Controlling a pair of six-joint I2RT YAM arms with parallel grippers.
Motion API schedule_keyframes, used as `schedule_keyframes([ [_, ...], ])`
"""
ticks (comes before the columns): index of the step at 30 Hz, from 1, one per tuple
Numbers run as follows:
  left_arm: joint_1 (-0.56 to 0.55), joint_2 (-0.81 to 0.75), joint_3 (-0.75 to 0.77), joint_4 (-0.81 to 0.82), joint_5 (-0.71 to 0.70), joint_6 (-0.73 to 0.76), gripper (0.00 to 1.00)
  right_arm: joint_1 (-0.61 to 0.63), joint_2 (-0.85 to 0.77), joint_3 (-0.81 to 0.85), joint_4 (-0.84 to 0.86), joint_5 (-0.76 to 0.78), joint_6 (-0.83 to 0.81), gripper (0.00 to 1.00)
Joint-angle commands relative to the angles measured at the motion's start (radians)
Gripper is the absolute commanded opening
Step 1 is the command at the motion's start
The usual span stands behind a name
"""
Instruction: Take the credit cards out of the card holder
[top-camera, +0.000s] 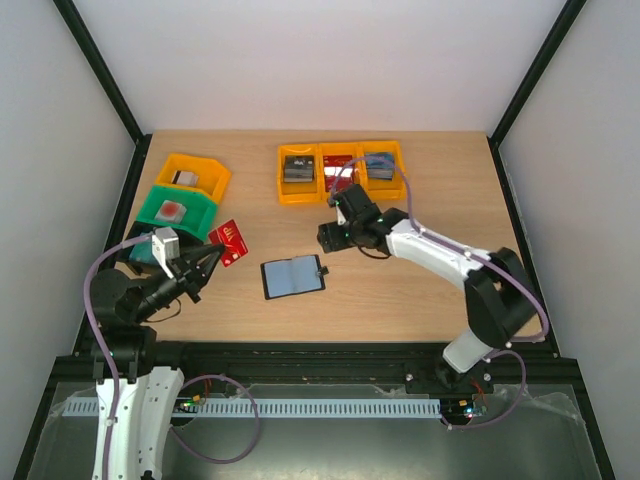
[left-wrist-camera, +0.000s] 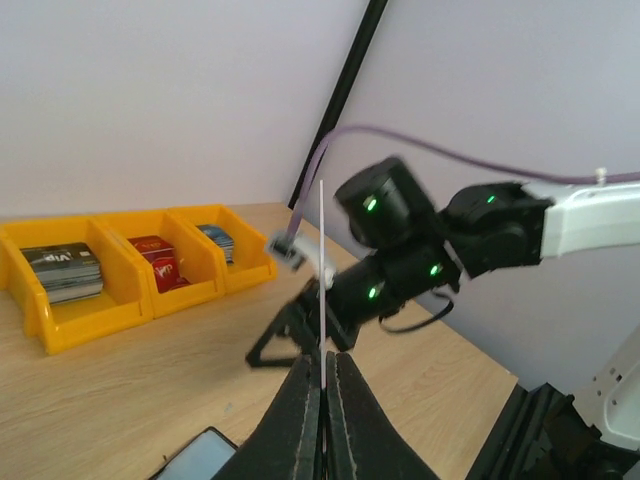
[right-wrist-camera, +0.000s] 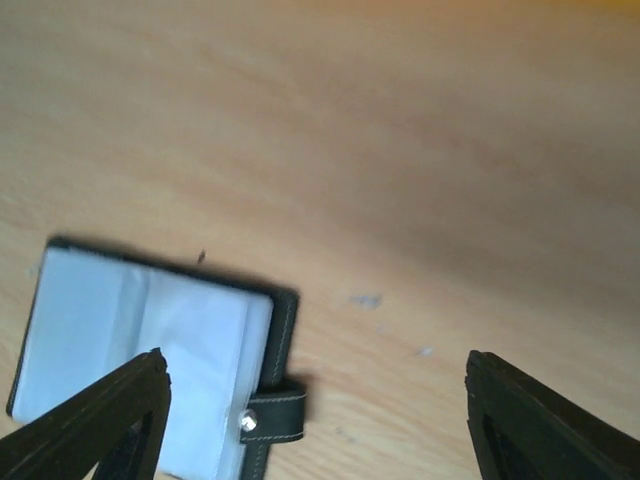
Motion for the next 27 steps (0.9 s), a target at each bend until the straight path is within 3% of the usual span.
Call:
schedule_keyframes([
  [1,0.007,-0.011,-0.029,0.052,0.067,-0.017,0.02,0.021,-0.158,0.065,-0.035,0.125,-0.111,0.77],
  [3,0.007,-0.010,-0.038,0.070,0.114,-0.026,0.02,0.062,-0.240,0.049,0.031,-0.081,-0.212,0.76],
  [6,0.006,-0.011,-0.045,0.100,0.198,-0.040,0.02,0.130,-0.350,-0.002,0.200,-0.583,-0.338,0.78],
  [9,0.006,0.000,-0.033,0.106,0.282,-0.020,0.02,0.206,-0.395,-0.059,0.402,-0.817,-0.332,0.79],
  [13,0.006,0.040,0.023,-0.002,0.368,0.101,0.02,0.233,-0.365,-0.020,0.466,-0.837,-0.282,0.75],
  [18,0.006,0.139,0.132,-0.272,0.421,0.393,0.02,0.234,-0.342,0.085,0.330,-0.789,-0.355,0.68],
  [22,0.007,0.190,0.154,-0.209,0.421,0.348,0.02,0.234,-0.359,0.135,0.225,-0.672,-0.425,0.62],
  [27,0.000,0.220,0.205,-0.179,0.419,0.361,0.02,0.234,-0.342,0.201,0.193,-0.641,-0.407,0.52],
])
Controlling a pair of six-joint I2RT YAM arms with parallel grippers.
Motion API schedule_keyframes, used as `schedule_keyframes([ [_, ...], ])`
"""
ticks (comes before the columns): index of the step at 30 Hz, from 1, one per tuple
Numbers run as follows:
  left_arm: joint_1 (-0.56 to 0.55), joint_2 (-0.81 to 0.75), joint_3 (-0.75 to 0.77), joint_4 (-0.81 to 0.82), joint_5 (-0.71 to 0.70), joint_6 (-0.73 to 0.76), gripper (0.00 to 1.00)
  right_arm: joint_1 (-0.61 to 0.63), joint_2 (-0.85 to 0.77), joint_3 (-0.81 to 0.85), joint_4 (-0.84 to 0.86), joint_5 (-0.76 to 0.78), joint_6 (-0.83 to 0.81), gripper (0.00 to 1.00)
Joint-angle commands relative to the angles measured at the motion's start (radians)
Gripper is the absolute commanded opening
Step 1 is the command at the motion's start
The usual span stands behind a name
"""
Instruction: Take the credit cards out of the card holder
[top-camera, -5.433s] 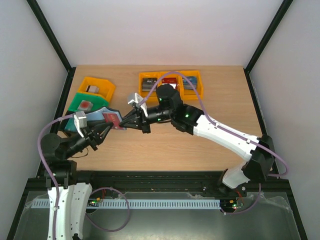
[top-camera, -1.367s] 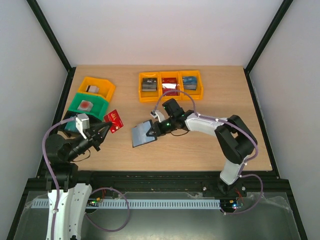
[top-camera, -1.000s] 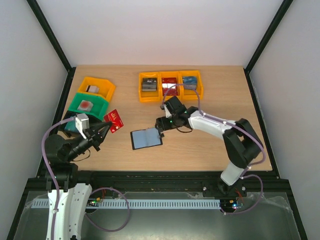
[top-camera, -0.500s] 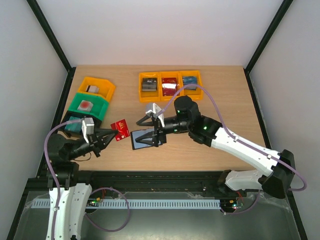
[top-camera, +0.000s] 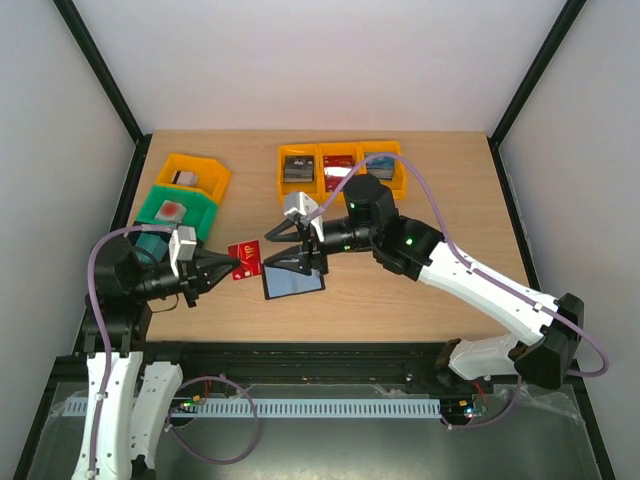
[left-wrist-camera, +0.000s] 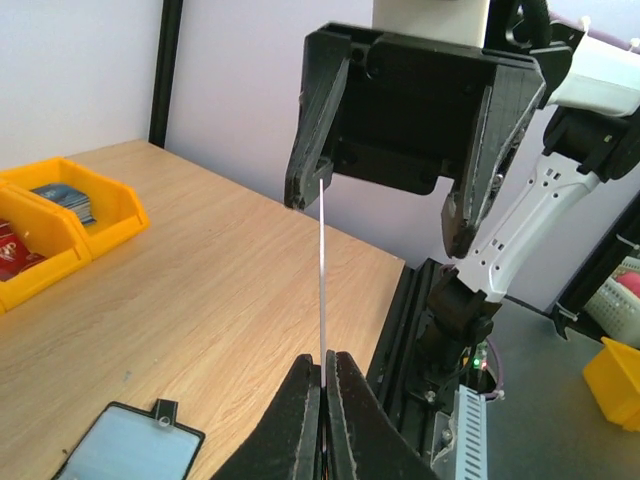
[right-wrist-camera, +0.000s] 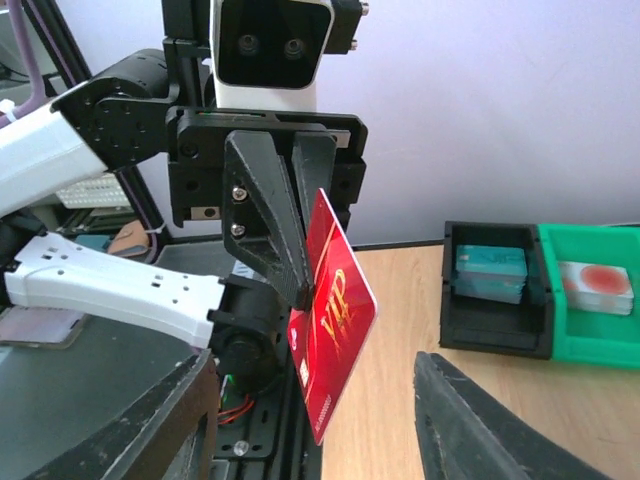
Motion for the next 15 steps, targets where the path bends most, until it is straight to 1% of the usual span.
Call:
schedule_keyframes([
  [1,-0.001,0.022,0.071,-0.005,0.033,0.062,0.02,-0.001,0.004,0.082,-0.049,0.036,-0.004,0.49],
  [7,-0.008,0.020,0.070,-0.024,0.026,0.072,0.02,0.006,0.073,0.118,0.018,0.009,0.071,0.37],
  [10,-0.010,0.020,0.074,-0.024,0.020,0.074,0.02,0.018,0.095,0.139,0.014,-0.018,0.072,0.36],
  [12,-0.013,0.022,0.073,-0.021,0.018,0.074,0.02,0.028,0.112,0.157,-0.026,-0.012,0.052,0.34],
  [13,-0.014,0.021,0.071,-0.019,0.017,0.072,0.02,0.030,0.120,0.165,-0.043,-0.002,0.045,0.29],
  [15,-0.016,0.019,0.069,-0.019,0.015,0.071,0.02,0.031,0.128,0.170,-0.056,0.009,0.045,0.12],
])
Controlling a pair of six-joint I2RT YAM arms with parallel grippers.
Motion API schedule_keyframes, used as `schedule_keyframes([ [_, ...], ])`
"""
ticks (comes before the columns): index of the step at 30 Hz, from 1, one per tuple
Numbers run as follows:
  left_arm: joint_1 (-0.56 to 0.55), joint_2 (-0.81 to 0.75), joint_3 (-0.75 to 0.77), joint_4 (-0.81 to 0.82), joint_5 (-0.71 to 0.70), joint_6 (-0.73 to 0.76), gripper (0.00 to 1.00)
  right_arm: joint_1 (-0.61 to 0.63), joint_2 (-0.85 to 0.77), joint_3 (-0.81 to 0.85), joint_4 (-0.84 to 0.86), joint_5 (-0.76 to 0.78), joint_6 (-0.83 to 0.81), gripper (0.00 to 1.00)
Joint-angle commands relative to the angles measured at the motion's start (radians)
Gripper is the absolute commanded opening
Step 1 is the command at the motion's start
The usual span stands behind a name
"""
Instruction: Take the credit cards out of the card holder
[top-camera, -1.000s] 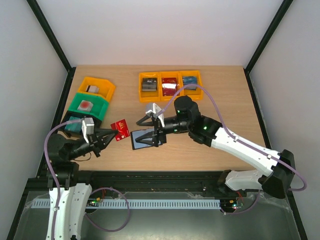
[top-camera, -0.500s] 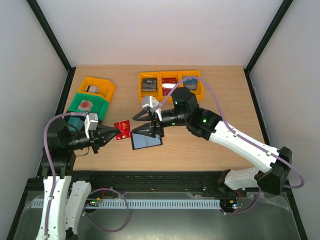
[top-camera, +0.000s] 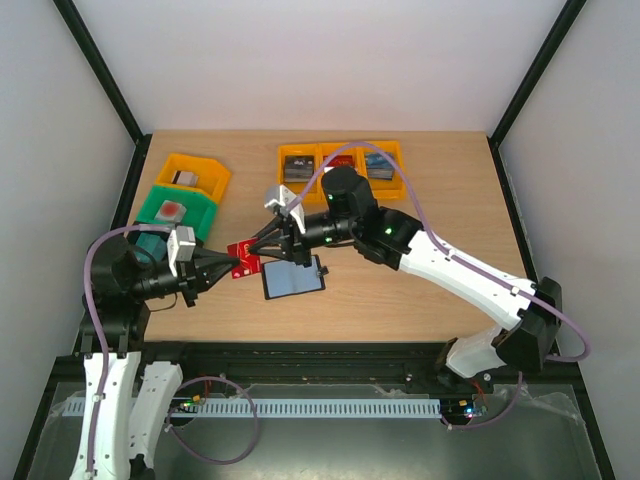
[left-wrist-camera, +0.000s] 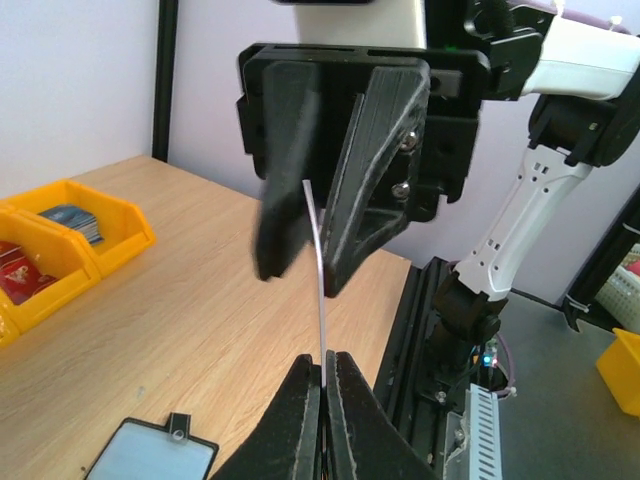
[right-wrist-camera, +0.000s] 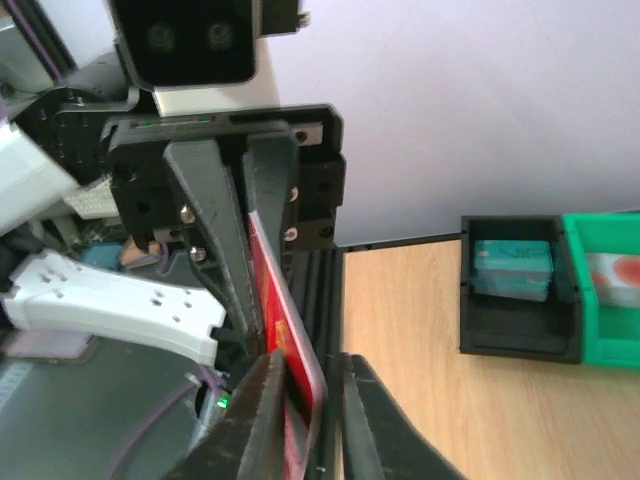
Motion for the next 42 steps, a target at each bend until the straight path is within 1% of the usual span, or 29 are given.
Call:
schedule_keyframes([
  [1,-0.009,-0.002,0.018,-0.001,0.008,0.016,0.02,0.013,0.010,0.047,-0.031,-0.002,0.011,0.03],
  [3,-0.012,-0.006,0.014,-0.001,0.001,0.013,0.02,0.013,0.009,0.047,-0.011,-0.010,0.042,0.02],
  [5,-0.011,-0.012,0.007,0.003,-0.052,0.004,0.03,0.008,0.011,0.052,0.014,0.066,0.127,0.02],
  [6,-0.013,-0.018,0.003,0.013,-0.122,-0.013,0.19,-0.007,0.015,0.053,0.027,0.116,0.185,0.02],
  [7,-0.011,-0.026,-0.007,0.025,-0.205,-0.037,0.48,-0.039,0.020,0.048,0.050,0.141,0.258,0.02],
  [8,-0.011,-0.036,-0.017,0.053,-0.302,-0.069,0.90,-0.079,0.022,0.032,0.093,0.149,0.357,0.02],
  [9,-0.011,-0.047,-0.029,0.074,-0.389,-0.097,0.98,-0.132,0.020,0.001,0.157,0.152,0.465,0.02],
  [12,-0.008,-0.090,-0.092,0.117,-0.654,-0.235,0.99,-0.294,-0.006,-0.176,0.402,0.208,0.781,0.02],
  [13,-0.005,-0.107,-0.117,0.125,-0.726,-0.277,0.99,-0.341,-0.013,-0.223,0.487,0.241,0.876,0.02],
  [14,0.002,-0.121,-0.140,0.134,-0.768,-0.311,0.99,-0.383,-0.017,-0.263,0.551,0.285,0.971,0.02],
  [15,0.012,-0.137,-0.167,0.146,-0.790,-0.351,0.99,-0.414,-0.017,-0.289,0.610,0.365,1.015,0.02],
  [20,0.050,-0.219,-0.301,0.227,-0.781,-0.539,0.99,-0.492,0.042,-0.329,0.638,0.771,1.087,0.02],
  [21,0.058,-0.230,-0.323,0.231,-0.787,-0.568,0.99,-0.512,0.067,-0.336,0.653,0.831,1.128,0.02],
  [23,0.076,-0.263,-0.360,0.231,-0.802,-0.613,0.99,-0.537,0.140,-0.341,0.693,0.899,1.217,0.02],
  [26,0.110,-0.309,-0.420,0.232,-0.823,-0.662,0.99,-0.546,0.254,-0.290,0.711,0.942,1.315,0.02],
  [31,0.143,-0.392,-0.484,0.209,-0.864,-0.674,1.00,-0.546,0.460,-0.126,0.678,0.896,1.404,0.01],
  [33,0.150,-0.414,-0.496,0.219,-0.873,-0.680,0.99,-0.546,0.521,-0.073,0.647,0.883,1.409,0.02],
  [39,0.165,-0.444,-0.525,0.256,-0.870,-0.702,0.99,-0.546,0.630,-0.013,0.597,0.889,1.453,0.02],
  [42,0.166,-0.449,-0.531,0.268,-0.871,-0.710,1.00,-0.546,0.681,0.044,0.552,0.892,1.438,0.02],
])
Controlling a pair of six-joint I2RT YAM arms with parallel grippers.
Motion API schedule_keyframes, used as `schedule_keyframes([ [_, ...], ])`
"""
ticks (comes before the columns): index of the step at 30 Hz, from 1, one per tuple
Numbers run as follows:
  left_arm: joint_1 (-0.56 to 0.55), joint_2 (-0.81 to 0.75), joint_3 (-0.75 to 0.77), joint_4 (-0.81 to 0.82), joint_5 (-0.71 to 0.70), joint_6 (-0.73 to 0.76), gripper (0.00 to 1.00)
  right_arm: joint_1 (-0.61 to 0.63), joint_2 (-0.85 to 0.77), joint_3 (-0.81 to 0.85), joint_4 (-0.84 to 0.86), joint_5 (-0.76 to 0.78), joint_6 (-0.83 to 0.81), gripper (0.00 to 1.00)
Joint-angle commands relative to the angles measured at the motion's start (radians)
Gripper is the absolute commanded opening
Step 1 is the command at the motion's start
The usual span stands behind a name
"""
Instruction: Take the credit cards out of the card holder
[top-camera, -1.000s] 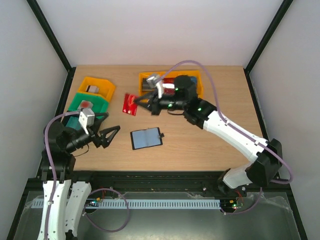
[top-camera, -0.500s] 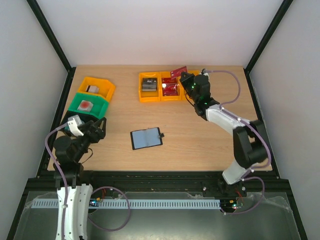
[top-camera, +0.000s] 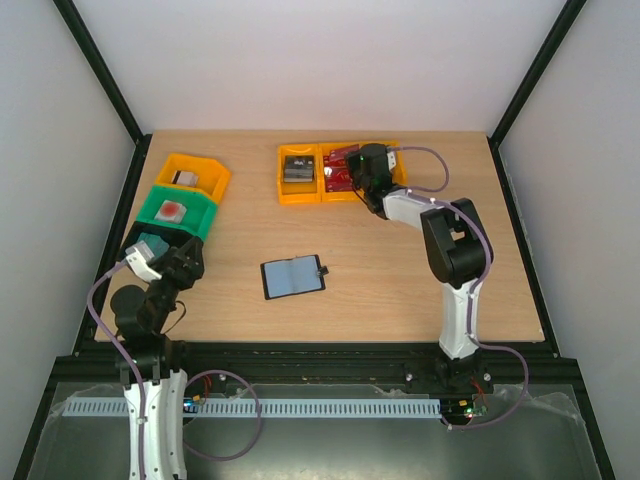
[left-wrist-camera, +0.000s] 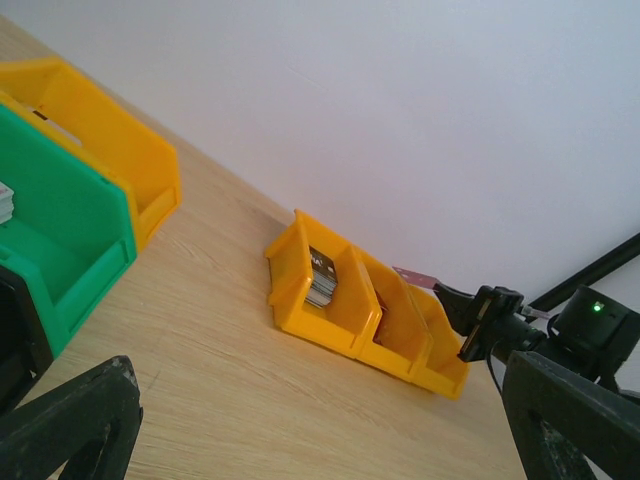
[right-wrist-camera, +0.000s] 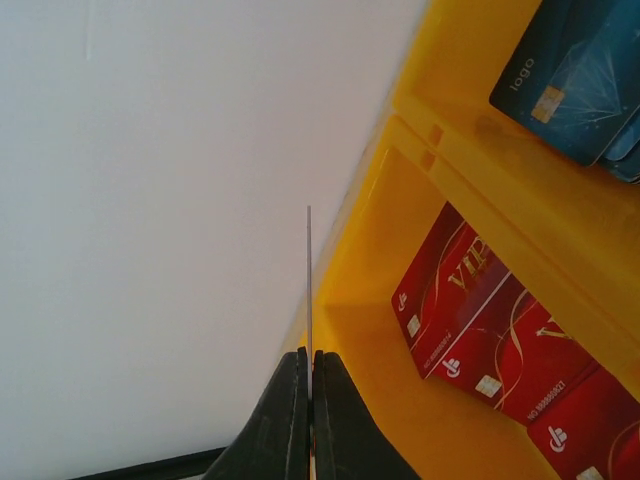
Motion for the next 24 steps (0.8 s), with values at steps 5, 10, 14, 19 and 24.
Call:
schedule_keyframes([
  [5,0.012,-0.018,-0.024,0.048,-0.010,-0.036,1.00,0.006,0.143,0.169,-0.132,0.045,0.025,0.02],
  [10,0.018,-0.015,-0.031,0.057,-0.005,-0.044,0.99,0.012,0.189,0.206,-0.152,0.048,0.047,0.02],
  [14,0.020,-0.015,-0.033,0.061,-0.005,-0.047,0.99,0.019,0.232,0.244,-0.174,0.068,0.050,0.02],
  [19,0.023,-0.015,-0.032,0.061,-0.003,-0.047,1.00,0.019,0.297,0.330,-0.208,0.069,0.047,0.02],
  [24,0.026,-0.015,-0.033,0.062,-0.002,-0.047,1.00,0.018,0.335,0.373,-0.210,0.068,0.063,0.02],
])
